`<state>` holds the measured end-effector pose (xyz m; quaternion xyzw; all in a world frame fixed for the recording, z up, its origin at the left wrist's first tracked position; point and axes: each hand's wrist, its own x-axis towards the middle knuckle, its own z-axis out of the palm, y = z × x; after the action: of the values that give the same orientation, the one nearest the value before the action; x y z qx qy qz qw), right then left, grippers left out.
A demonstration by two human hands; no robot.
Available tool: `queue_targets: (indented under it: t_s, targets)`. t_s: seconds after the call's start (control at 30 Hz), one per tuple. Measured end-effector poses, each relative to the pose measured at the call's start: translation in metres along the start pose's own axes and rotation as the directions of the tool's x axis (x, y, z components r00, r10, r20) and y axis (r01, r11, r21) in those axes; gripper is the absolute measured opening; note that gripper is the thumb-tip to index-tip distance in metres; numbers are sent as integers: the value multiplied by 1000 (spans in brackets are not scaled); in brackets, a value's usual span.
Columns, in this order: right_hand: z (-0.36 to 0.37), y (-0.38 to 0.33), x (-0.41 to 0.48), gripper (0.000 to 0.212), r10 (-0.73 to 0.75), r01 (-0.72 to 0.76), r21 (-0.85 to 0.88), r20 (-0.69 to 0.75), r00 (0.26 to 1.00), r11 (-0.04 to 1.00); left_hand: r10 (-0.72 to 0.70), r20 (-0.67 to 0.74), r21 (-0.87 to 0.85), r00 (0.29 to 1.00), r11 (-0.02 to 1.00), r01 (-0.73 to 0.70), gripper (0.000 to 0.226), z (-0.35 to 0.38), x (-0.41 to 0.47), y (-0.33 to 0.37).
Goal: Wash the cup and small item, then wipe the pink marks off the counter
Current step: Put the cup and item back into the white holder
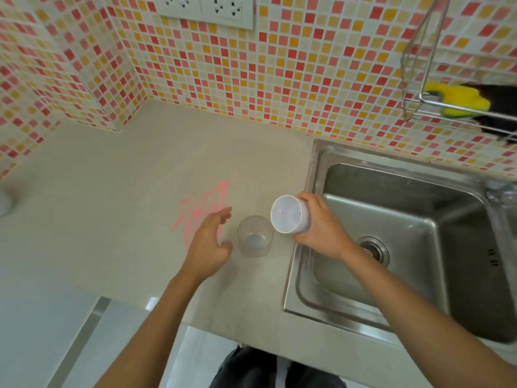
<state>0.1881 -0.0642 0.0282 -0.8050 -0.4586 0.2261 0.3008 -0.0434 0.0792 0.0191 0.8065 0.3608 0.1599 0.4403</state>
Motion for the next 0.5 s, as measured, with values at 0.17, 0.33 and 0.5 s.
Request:
queue_targets:
  t_s: [0.17,0.33,0.5]
  targets:
    - [-6,-10,-6,81,-89,110,-281,86,992,953,-46,160,-84,986,995,60,90,33,-9,-3]
    - [-16,-42,2,85,-127,175,-470,132,983,865,-2,87,-99,996,995,11,80,40,10,-5]
    - [-15,-77,8,94,-148,199,-340,170,974,919,26,110,-140,994,990,-10,81,49,26,3]
